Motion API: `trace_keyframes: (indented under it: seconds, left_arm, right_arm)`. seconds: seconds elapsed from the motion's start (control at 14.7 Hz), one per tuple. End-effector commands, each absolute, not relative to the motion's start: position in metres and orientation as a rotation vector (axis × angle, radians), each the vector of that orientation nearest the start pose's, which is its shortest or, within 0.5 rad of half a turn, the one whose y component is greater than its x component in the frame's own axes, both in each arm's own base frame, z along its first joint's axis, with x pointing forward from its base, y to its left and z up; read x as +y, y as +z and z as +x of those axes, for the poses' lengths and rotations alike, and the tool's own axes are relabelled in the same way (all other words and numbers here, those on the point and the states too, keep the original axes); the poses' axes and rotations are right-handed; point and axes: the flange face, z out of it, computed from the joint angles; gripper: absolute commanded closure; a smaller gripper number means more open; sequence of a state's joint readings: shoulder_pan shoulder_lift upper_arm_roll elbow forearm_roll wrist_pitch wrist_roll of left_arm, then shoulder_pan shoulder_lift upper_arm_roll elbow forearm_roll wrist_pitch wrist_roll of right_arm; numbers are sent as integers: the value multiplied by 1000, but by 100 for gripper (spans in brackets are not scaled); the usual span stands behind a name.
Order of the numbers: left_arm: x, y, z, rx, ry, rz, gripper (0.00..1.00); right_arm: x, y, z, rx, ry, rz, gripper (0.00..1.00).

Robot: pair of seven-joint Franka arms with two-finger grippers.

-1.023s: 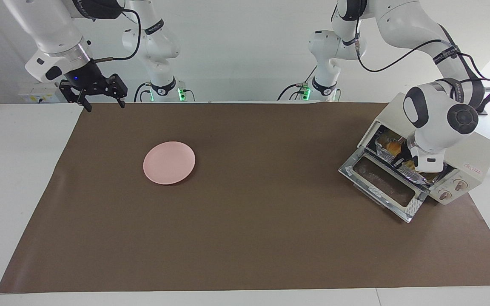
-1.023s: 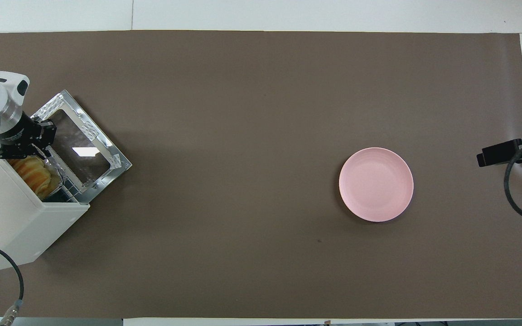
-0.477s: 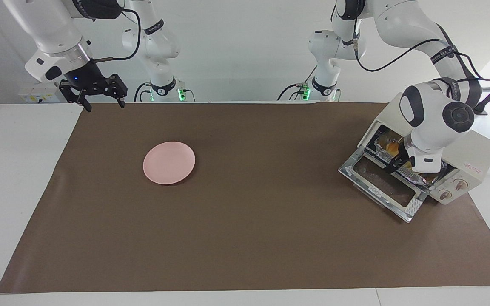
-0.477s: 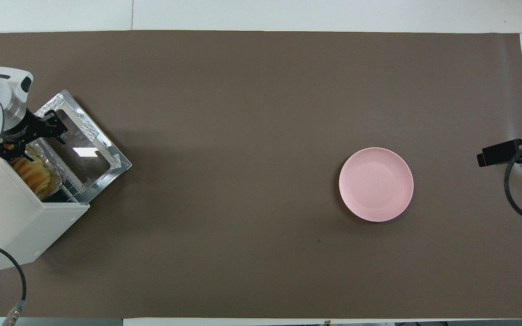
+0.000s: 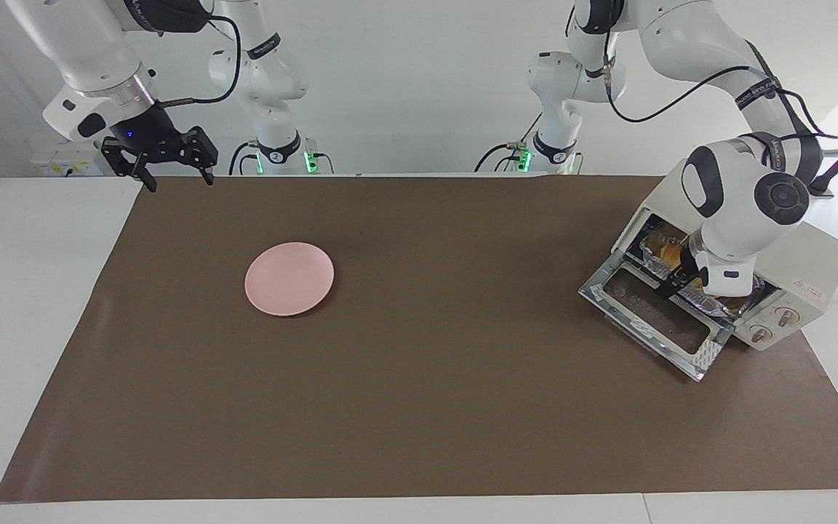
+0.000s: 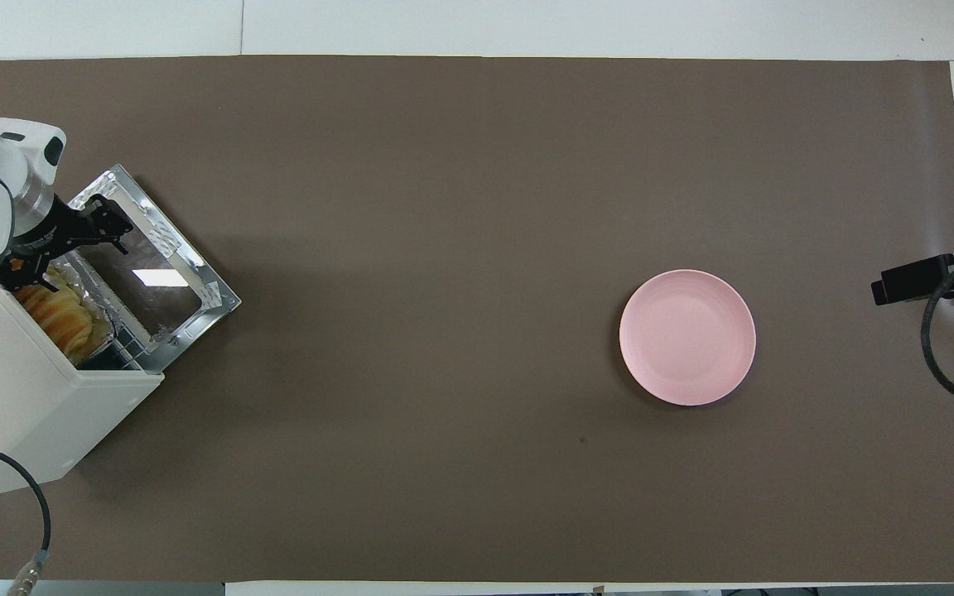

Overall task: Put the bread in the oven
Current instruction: 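Open the left gripper and draw it back out of the oven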

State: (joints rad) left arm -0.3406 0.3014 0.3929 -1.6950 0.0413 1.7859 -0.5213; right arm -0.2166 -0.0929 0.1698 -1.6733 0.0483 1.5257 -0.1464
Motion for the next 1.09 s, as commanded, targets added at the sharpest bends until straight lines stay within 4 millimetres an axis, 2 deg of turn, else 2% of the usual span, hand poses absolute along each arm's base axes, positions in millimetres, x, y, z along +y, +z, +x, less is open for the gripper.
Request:
trace_keyframes:
  seconds: [0.0, 0.14, 0.34, 0.55, 0.68, 1.02]
  left_arm:
    - [1, 436, 623, -793, 195, -2842, 0]
    - [-11, 444, 628, -780, 182, -2862, 0]
    - [-20, 470, 637, -790, 126, -2925, 0]
    - [-22, 492, 636, -723, 78, -2974, 0]
    - [-17, 516, 627, -596, 44, -3029, 0]
    - [26, 559, 591, -204, 1, -3140, 0]
  right_arm:
    - [-17, 625, 516, -179, 97, -3110, 0]
    - [-17, 625, 516, -179, 97, -3110, 0]
    - [-17, 625, 516, -179, 97, -3110, 0]
    - [-17, 625, 516, -179, 97, -3110, 0]
    - [-17, 625, 516, -179, 97, -3110, 0]
    - [-17, 625, 516, -179, 97, -3112, 0]
